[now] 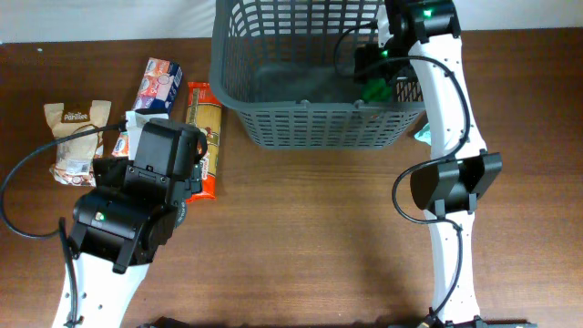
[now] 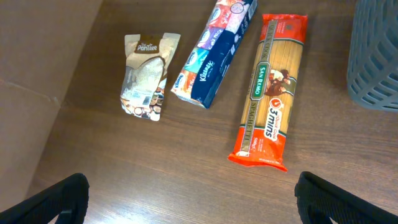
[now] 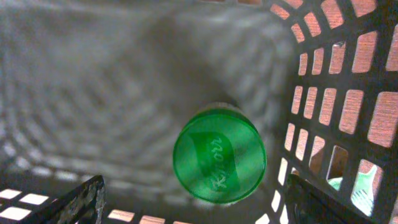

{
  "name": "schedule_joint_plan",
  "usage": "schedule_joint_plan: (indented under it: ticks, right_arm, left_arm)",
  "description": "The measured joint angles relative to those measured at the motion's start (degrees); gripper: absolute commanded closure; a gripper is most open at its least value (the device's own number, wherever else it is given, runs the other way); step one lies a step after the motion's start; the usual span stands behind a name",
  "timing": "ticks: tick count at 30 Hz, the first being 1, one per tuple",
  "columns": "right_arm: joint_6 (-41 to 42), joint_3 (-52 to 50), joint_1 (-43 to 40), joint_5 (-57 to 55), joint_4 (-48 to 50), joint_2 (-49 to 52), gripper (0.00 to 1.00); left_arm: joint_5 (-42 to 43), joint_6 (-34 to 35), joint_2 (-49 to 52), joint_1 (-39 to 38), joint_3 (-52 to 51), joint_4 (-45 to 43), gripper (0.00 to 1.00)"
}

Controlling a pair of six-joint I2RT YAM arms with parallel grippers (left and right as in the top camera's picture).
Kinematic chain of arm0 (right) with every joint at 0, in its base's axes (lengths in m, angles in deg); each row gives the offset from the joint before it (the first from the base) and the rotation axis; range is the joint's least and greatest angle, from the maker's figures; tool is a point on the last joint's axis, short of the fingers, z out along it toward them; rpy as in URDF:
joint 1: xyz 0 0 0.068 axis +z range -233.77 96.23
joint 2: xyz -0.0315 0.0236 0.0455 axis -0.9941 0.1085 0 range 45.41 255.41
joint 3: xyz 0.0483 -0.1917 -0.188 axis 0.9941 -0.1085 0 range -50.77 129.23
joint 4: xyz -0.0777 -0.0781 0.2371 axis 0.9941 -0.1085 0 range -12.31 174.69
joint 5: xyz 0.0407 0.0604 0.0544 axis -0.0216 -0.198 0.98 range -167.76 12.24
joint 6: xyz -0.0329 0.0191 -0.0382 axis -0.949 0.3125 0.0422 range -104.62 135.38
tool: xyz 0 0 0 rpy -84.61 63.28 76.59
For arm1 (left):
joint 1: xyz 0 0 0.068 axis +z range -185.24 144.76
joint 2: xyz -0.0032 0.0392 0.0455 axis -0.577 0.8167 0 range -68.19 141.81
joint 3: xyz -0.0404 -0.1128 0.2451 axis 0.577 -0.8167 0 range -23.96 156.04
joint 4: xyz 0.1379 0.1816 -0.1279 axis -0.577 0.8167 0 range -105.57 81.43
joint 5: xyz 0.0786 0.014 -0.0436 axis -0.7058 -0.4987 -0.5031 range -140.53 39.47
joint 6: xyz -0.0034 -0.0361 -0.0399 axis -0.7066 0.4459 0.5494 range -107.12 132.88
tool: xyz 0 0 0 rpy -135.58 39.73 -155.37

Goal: Pack container
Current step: 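Open the right gripper and raise it out of the basket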

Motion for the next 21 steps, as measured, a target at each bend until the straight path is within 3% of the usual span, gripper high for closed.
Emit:
schedule_joint_plan:
  ticks: [3,7,15,21]
  right_arm:
    - [0.0,3.0,0.0,0.3,-0.4,0.0,0.13]
    - [-0.1,6.8,0.0,0.5,-0.5,-1.4,0.0]
    - [1.3,11.6,-3.4,0.5,-0.1,-14.5,0.01]
    - [4.3,12.8,-12.7,-0.3,-1.5,-26.6,0.01]
  left_arm:
    - [0.0,0.0,0.0,0.0,0.0,0.0,0.01]
    - [0.0,0.0,0.0,0.0,0.0,0.0,0.01]
    - [0.0,0.0,0.0,0.0,0.0,0.0,0.01]
    - [0.0,0.0,0.0,0.0,0.0,0.0,0.01]
